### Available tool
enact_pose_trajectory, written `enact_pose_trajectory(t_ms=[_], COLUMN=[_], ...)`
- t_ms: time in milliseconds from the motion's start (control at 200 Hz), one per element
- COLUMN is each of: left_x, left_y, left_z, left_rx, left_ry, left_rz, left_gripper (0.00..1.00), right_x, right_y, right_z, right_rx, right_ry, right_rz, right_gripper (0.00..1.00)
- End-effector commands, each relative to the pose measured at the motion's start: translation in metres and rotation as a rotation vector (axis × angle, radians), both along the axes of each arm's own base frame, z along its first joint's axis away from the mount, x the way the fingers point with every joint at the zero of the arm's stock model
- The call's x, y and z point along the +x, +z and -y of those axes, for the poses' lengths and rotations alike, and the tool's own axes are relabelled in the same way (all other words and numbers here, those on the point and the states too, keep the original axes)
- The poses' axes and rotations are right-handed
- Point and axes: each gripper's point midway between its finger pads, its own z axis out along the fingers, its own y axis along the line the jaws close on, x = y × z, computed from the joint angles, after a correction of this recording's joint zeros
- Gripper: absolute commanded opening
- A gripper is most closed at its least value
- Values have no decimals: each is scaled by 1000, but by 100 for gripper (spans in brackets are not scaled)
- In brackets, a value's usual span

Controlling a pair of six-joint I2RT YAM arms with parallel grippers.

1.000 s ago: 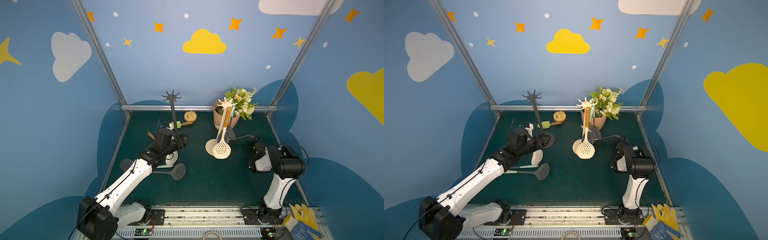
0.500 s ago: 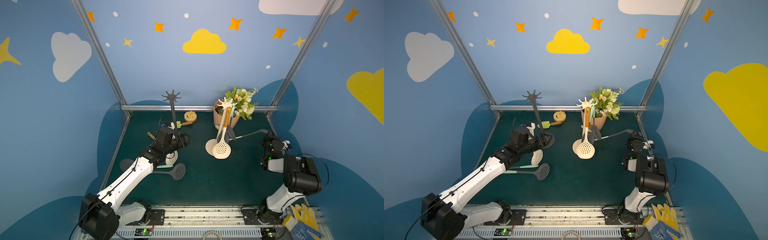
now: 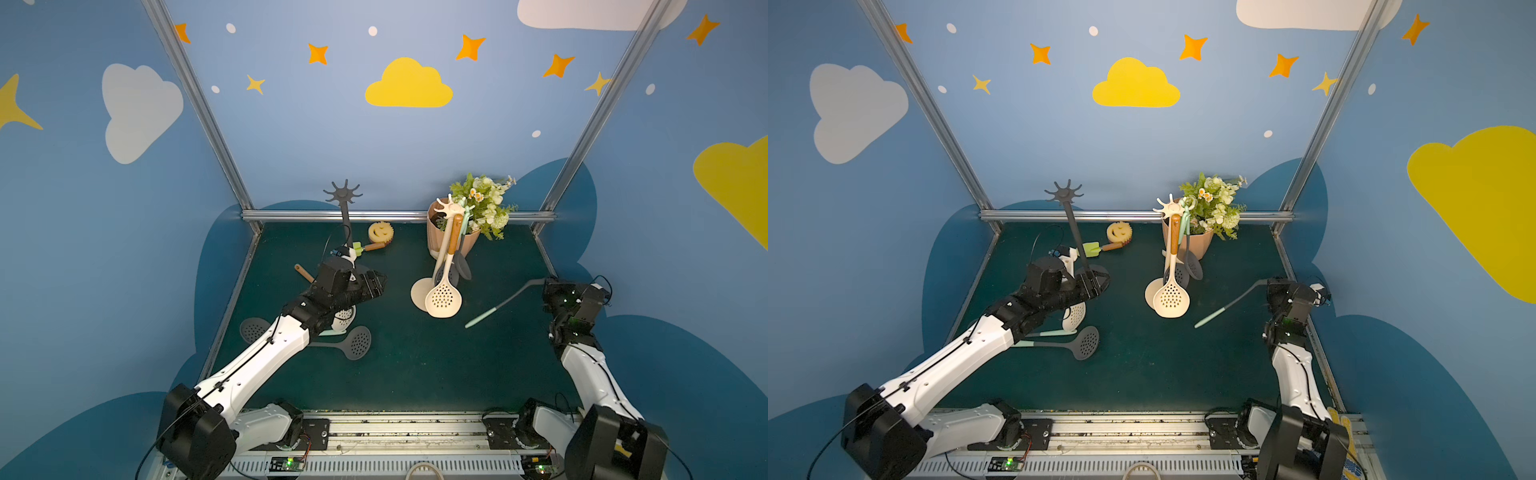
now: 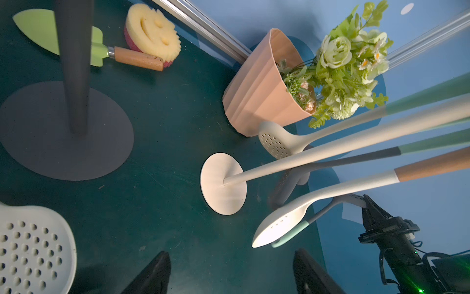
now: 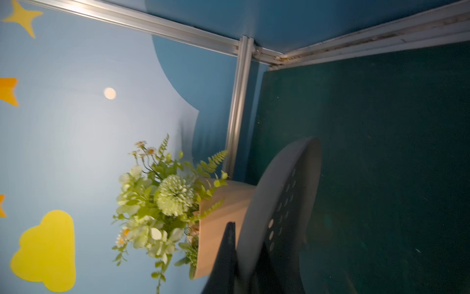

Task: Hang the skimmer on the kitchen utensil rack
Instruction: Pick up the skimmer from the center of the board.

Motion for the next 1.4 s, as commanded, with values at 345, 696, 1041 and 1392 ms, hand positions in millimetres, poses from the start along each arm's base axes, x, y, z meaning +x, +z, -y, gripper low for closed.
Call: enact_pose_trajectory(t_ms=[345,696,1041,1392], left_x=[-51,-97,-126,-131], left_y=[-5,-8,-11,-5], left_z=[43,83,127,161], left_rx=[90,131,185,164], left_ry=[-221,-482,-699,-711], left_rz=[167,389,610,749], left_gripper=[74,74,73,72], right_x=[-69,-92,-81,-66], right_y=[-37,-43,-20,-25], right_z=[-43,-62,-67,-61], right_rx=[73,252,337,450], right_ry=[144,161,174,116], right_rz=[-236,-328,-396,-433], right_gripper=[0,0,0,0])
